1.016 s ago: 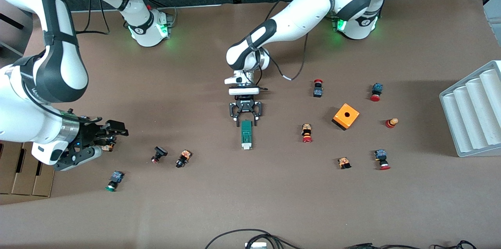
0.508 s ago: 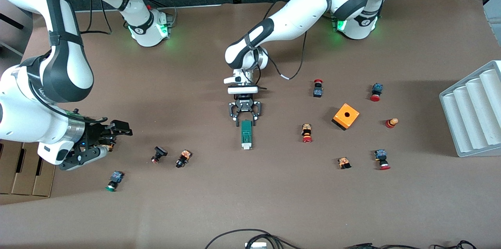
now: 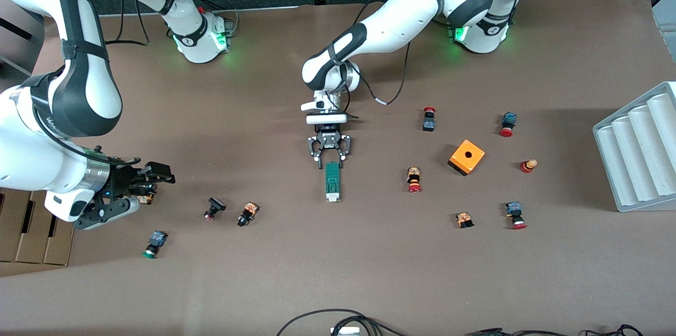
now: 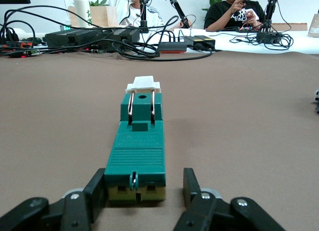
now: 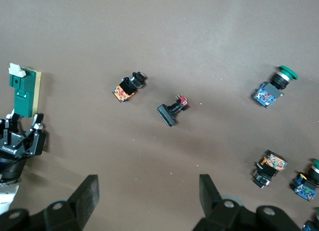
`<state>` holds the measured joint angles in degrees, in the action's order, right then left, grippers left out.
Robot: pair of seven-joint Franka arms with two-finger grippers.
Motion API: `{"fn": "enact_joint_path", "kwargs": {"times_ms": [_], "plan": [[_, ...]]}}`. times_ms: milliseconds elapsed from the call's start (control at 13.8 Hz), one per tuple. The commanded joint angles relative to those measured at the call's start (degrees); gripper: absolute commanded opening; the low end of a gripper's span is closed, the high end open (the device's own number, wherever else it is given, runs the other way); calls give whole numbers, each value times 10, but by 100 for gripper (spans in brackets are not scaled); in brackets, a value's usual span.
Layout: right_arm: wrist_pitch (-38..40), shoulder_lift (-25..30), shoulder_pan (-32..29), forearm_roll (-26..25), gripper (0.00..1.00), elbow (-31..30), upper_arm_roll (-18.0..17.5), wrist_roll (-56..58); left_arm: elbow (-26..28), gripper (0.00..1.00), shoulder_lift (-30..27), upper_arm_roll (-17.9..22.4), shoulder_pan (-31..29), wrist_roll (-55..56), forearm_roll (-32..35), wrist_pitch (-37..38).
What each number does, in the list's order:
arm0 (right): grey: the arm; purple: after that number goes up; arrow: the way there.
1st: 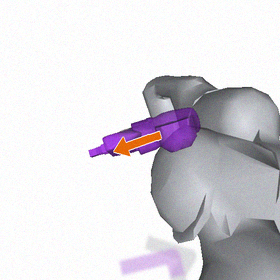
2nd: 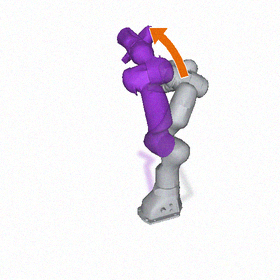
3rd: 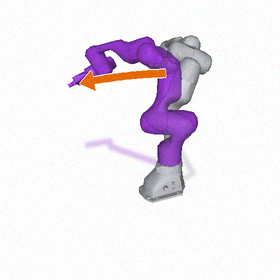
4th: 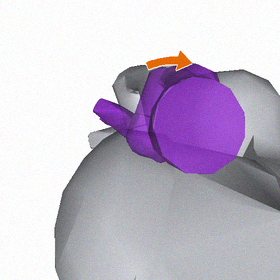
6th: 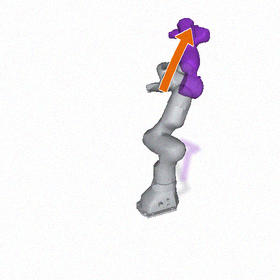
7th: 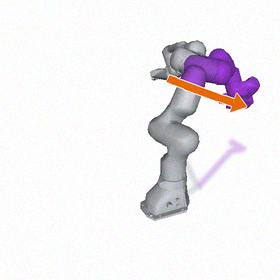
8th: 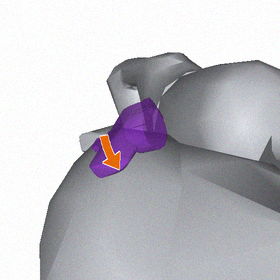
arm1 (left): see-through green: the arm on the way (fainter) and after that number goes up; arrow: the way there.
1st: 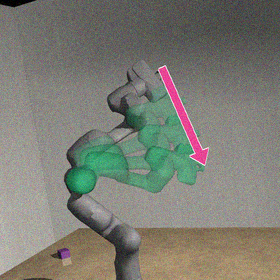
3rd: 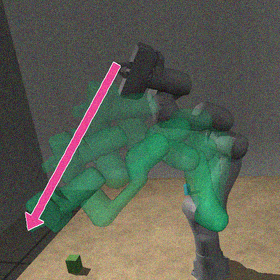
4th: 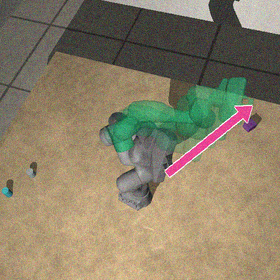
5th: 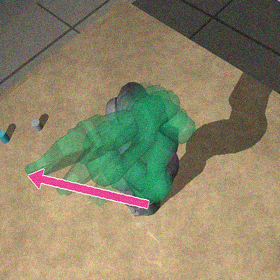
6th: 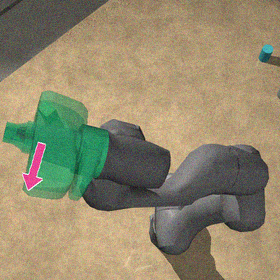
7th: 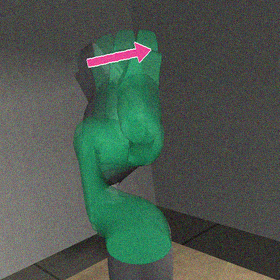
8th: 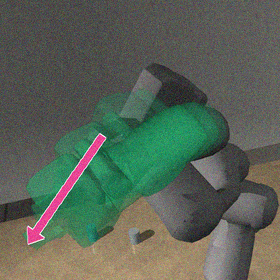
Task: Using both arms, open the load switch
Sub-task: 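Hold the switch base with the left gripper while the right gripper approaches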
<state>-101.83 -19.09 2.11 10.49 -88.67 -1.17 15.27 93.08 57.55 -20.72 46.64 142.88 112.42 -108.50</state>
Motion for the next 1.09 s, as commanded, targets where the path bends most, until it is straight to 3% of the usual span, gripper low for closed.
{"fn": "enact_joint_path", "kwargs": {"times_ms": [0, 436, 799, 1016], "plan": [[-5, -6, 2, -6, 90, 3, -1, 2, -12, 63, 18, 4, 11, 11, 4, 1], [-36, -19, 4, 0, 90, 3, -4, 2, -12, 42, 16, 5, 9, -20, 6, 6], [-37, -28, 39, 1, 90, 3, -5, -7, -14, 41, 15, 5, 9, -22, 5, 6], [-35, -17, 54, 56, 81, 10, -5, -19, -14, 41, 16, 5, 7, -19, 5, 5]]}}
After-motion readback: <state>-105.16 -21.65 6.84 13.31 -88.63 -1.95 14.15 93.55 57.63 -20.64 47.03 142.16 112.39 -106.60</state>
